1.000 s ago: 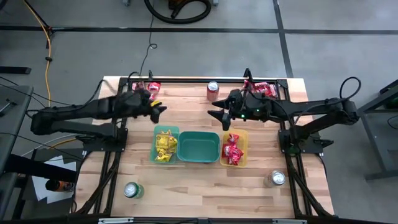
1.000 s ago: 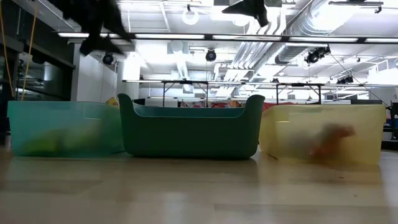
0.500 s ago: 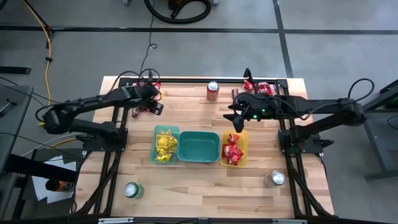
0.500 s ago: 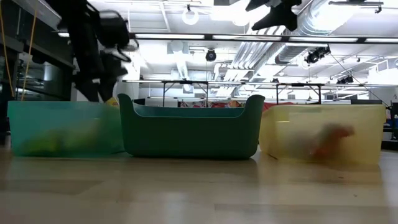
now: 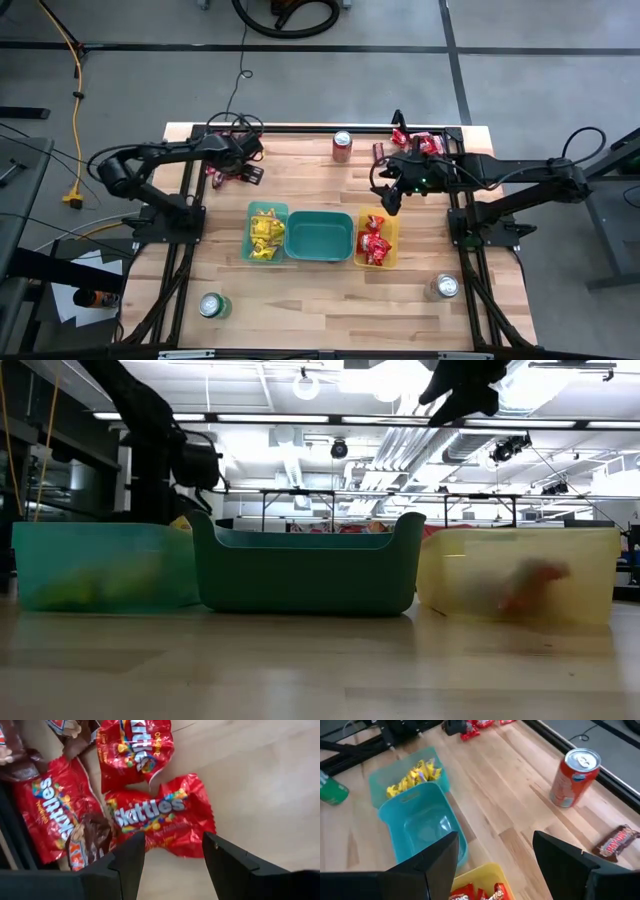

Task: Sort candy
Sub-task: Put the red candy into the yellow bin

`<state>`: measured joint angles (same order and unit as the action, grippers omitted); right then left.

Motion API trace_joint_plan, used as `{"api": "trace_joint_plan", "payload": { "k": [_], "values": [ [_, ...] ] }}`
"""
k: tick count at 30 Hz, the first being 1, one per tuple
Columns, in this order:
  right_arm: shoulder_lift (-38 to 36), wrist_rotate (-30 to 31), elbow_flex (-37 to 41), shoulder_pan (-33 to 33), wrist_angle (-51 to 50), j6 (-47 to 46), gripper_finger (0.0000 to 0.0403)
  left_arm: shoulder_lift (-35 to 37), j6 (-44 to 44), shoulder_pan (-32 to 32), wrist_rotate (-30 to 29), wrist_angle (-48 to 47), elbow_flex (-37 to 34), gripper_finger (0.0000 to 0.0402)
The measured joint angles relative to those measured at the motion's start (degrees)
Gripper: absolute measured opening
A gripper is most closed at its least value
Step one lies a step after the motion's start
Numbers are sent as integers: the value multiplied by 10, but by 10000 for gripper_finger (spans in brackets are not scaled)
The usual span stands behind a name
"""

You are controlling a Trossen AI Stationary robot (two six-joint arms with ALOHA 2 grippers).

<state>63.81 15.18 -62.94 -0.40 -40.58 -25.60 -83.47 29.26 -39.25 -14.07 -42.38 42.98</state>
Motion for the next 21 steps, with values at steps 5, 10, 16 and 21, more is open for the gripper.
{"api": "trace_joint_plan", "payload": {
  "k": [5, 10, 16, 21],
  "values": [
    [0, 25, 0, 0, 12, -8, 252, -34, -17, -13, 1, 24, 0, 186],
    [0, 35, 0, 0, 20, -30, 252, -67, -32, -35, 37, 20, 3, 178],
    [0, 37, 0, 0, 20, -65, 252, -65, -81, -38, 48, 25, 2, 73],
    [0, 37, 0, 1, 20, -80, 252, 5, -104, -38, 64, 36, -3, 15]
  ]
}}
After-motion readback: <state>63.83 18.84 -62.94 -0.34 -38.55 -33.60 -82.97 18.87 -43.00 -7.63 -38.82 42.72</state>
